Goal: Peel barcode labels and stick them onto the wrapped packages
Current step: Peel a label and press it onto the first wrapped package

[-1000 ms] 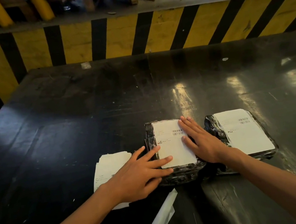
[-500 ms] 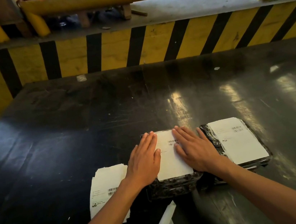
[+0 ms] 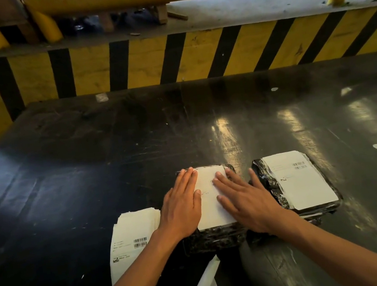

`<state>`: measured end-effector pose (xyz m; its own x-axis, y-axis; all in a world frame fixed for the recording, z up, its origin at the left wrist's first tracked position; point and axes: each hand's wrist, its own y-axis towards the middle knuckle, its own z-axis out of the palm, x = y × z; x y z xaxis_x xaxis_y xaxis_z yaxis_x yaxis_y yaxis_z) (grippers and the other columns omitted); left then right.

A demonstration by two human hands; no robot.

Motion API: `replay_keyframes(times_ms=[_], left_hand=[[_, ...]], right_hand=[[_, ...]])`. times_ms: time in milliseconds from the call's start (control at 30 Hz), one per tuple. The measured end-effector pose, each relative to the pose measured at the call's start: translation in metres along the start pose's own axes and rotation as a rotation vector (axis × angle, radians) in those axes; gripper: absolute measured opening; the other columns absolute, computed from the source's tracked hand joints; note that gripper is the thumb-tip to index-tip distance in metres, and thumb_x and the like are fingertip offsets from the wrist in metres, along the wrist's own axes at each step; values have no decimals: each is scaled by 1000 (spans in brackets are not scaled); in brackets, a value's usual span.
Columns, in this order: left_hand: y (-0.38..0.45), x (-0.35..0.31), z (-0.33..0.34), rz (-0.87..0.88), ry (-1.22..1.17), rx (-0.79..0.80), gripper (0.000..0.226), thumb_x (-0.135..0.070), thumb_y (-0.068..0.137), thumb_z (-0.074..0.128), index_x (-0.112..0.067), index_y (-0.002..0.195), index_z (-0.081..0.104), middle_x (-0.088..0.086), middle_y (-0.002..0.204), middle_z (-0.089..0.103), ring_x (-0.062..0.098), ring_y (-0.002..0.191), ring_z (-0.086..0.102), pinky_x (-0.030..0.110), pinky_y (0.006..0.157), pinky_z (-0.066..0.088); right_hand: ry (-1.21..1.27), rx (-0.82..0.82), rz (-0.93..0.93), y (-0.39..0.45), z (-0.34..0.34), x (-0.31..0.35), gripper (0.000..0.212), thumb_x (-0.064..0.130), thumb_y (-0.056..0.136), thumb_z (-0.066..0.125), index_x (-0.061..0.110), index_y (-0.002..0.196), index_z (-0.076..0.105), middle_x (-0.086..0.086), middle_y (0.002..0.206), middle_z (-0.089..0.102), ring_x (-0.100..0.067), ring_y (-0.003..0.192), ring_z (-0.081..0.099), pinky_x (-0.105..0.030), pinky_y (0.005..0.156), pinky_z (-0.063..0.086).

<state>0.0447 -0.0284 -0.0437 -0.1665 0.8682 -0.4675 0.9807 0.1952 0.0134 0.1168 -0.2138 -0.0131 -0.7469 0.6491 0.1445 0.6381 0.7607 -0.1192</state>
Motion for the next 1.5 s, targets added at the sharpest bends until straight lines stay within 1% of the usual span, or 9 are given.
replay_keyframes(times_ms=[200, 300, 467, 667, 800, 1000, 1167, 1267, 1500], left_hand=[[0, 0, 3, -1, -15, -18, 54, -34, 105, 23, -25, 156, 7, -11, 165, -1, 1, 146, -12, 37, 120, 10], [0, 2, 4, -1, -33, -18, 54, -34, 105, 22, -25, 156, 7, -12, 164, -2, 2, 148, -10, 39, 120, 12], [0, 3, 3, -4, -38, -7, 53, -34, 105, 20, -27, 156, 7, -13, 164, -2, 3, 149, -8, 41, 120, 15], [1, 1, 5, -12, -49, -10, 54, -34, 105, 22, -27, 156, 8, -13, 164, 0, 4, 150, -7, 42, 120, 14], [1, 2, 7, -19, -45, -23, 53, -35, 105, 23, -27, 156, 9, -13, 164, 0, 4, 150, -7, 41, 120, 13], [0, 2, 4, -9, -52, -18, 53, -32, 105, 22, -25, 156, 10, -12, 165, 1, 4, 150, -6, 43, 118, 17], [0, 1, 5, -11, -66, -25, 53, -32, 105, 24, -25, 156, 11, -12, 165, 3, 4, 150, -5, 43, 118, 17], [1, 1, 5, -20, -69, -24, 53, -32, 105, 24, -24, 156, 11, -11, 165, 3, 5, 150, -4, 44, 119, 16], [0, 1, 0, -4, -75, -16, 53, -31, 105, 24, -22, 156, 13, -9, 165, 5, 7, 150, -2, 47, 118, 19]], right_hand=[[62, 11, 123, -11, -7, -13, 60, 52, 100, 9, 29, 155, 9, 13, 163, 1, -8, 147, -14, -49, 120, -8], [164, 18, 28, -13, -10, 3, 60, 53, 100, 13, 29, 155, 7, 12, 162, 0, -5, 147, -16, -44, 122, -3], [76, 29, -155, -17, 4, 9, 59, 54, 101, 14, 32, 155, 2, 16, 161, -6, -1, 146, -18, -46, 121, -10], [48, 1, -64, -29, 5, -18, 55, 57, 99, 5, 43, 152, 4, 23, 159, -1, 1, 145, -17, -49, 121, -6], [131, -21, 1, -34, 1, -14, 60, 58, 97, 3, 38, 152, 12, 21, 158, 4, 1, 146, -14, -47, 122, -1], [115, 50, -204, -40, 6, 4, 60, 59, 99, 7, 35, 154, 6, 17, 161, 0, 3, 145, -16, -41, 121, -11], [173, -71, -157, -44, 12, -27, 53, 52, 101, 12, 36, 150, 27, 20, 157, 23, 5, 146, 1, -46, 122, 4], [209, -129, -99, -47, 12, -32, 52, 52, 101, 14, 37, 147, 33, 21, 154, 27, 6, 146, 2, -47, 122, 9], [104, -96, -368, -55, 21, -5, 52, 46, 104, 25, 28, 152, 25, 10, 161, 18, -7, 150, -1, -43, 122, -2]])
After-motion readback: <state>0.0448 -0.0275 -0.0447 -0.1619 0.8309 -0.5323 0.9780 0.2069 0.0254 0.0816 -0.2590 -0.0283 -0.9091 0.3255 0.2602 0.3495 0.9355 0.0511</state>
